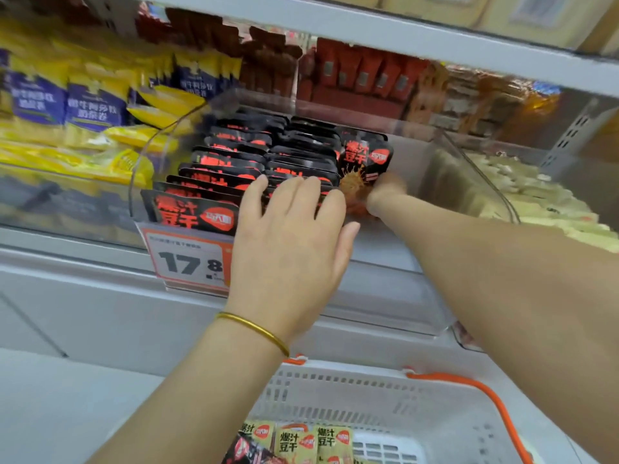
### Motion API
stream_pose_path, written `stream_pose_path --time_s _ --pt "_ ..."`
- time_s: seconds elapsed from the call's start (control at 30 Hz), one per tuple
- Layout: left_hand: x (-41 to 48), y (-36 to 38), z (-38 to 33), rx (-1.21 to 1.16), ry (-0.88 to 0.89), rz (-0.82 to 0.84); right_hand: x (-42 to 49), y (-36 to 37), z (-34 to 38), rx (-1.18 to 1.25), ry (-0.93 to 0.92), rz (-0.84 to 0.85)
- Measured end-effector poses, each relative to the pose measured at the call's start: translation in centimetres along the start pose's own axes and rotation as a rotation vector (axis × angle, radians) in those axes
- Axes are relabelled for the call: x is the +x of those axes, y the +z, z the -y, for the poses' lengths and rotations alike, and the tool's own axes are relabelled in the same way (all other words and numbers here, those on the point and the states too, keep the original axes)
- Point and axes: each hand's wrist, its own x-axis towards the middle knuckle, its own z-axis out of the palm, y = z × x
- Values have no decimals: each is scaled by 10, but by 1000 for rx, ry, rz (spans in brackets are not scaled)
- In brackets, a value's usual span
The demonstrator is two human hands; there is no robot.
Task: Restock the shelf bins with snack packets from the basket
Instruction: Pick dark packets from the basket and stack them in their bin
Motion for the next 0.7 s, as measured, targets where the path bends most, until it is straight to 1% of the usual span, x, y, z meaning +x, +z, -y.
stream_pose_path --time_s 0.03,0.1,0.13,0.17,0.23,0.3,0.37,0.43,0.5,0.53,0.6,0.63,0.7 --pt "0 0 0 5 -3 2 6 1 4 -135 -17 16" --pt "0 2 1 16 2 2 10 6 4 -324 -123 23" --pt "0 3 2 21 6 -1 9 7 3 -380 -142 14" --pt "0 4 3 23 9 -2 7 5 3 -382 -137 -9" --pt "-1 5 3 25 11 -2 -2 -3 2 -297 -186 -31" --pt "-2 5 3 14 11 -22 -16 -14 6 -164 -182 34" --pt "-2 3 2 6 42 -92 -31 -33 10 -31 -168 123" --pt "-5 -3 -2 2 98 -205 -59 -62 9 106 -225 132" --pt "-11 -12 -11 -19 136 -300 -102 -93 -4 238 -340 84" --pt "-15 -17 -17 -41 156 -325 -127 -106 -16 346 -399 97" --pt "-28 -20 -30 -83 225 -310 -174 -120 -49 521 -458 214" --pt "-37 -18 -37 -97 271 -273 -191 -116 -68 544 -455 308" --pt "-60 -8 -49 -102 357 -143 -211 -85 -106 460 -365 552"
